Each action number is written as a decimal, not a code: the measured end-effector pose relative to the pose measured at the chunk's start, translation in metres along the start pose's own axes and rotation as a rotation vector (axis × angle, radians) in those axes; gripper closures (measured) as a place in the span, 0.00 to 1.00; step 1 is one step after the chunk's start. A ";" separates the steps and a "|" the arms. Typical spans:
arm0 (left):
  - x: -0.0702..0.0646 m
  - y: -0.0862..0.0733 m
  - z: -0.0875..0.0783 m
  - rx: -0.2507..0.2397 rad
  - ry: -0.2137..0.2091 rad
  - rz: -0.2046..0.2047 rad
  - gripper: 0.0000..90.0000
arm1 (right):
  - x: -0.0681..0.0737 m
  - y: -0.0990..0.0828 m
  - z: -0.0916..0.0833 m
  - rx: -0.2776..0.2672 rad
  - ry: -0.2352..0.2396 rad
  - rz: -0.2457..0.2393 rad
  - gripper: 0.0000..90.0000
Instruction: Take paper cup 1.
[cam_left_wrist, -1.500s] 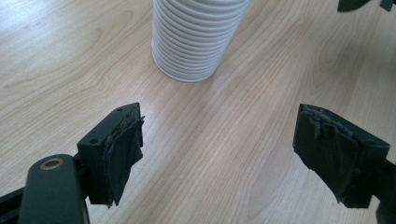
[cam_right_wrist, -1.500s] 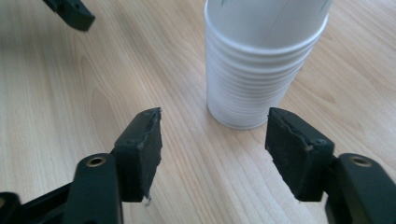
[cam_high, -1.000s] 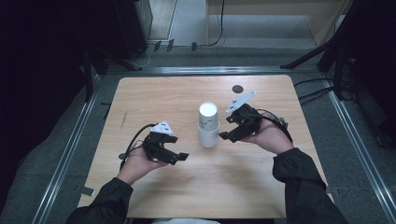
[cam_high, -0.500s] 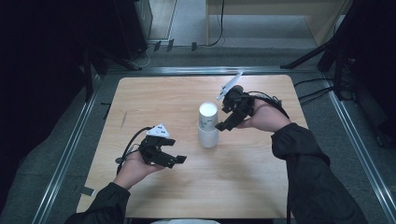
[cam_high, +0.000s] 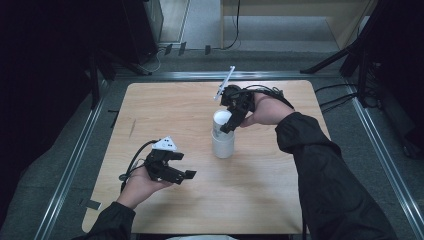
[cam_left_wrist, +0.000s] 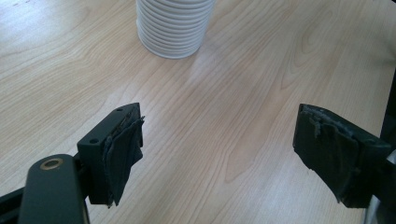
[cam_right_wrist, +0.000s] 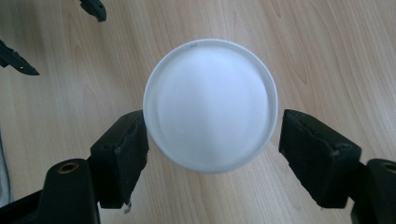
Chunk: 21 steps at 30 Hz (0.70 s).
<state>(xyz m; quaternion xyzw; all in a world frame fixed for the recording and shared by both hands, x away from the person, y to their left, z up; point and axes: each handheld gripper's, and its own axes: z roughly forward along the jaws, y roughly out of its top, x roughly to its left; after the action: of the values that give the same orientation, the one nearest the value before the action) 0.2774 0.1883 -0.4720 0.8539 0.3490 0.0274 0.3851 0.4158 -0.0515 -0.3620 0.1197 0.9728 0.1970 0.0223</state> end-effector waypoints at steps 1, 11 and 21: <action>0.000 -0.001 -0.001 0.001 0.001 0.002 0.18 | 0.000 0.003 0.002 0.012 -0.004 -0.005 0.27; 0.002 -0.002 -0.003 -0.004 0.002 -0.001 0.18 | 0.001 0.012 0.006 0.052 0.011 -0.005 0.37; 0.004 0.000 -0.003 -0.006 -0.007 -0.006 0.18 | 0.000 0.014 -0.006 0.026 0.009 0.013 0.38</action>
<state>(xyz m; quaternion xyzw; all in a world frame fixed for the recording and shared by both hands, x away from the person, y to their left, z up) 0.2795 0.1927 -0.4713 0.8518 0.3500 0.0241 0.3890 0.4187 -0.0410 -0.3513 0.1256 0.9746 0.1850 0.0152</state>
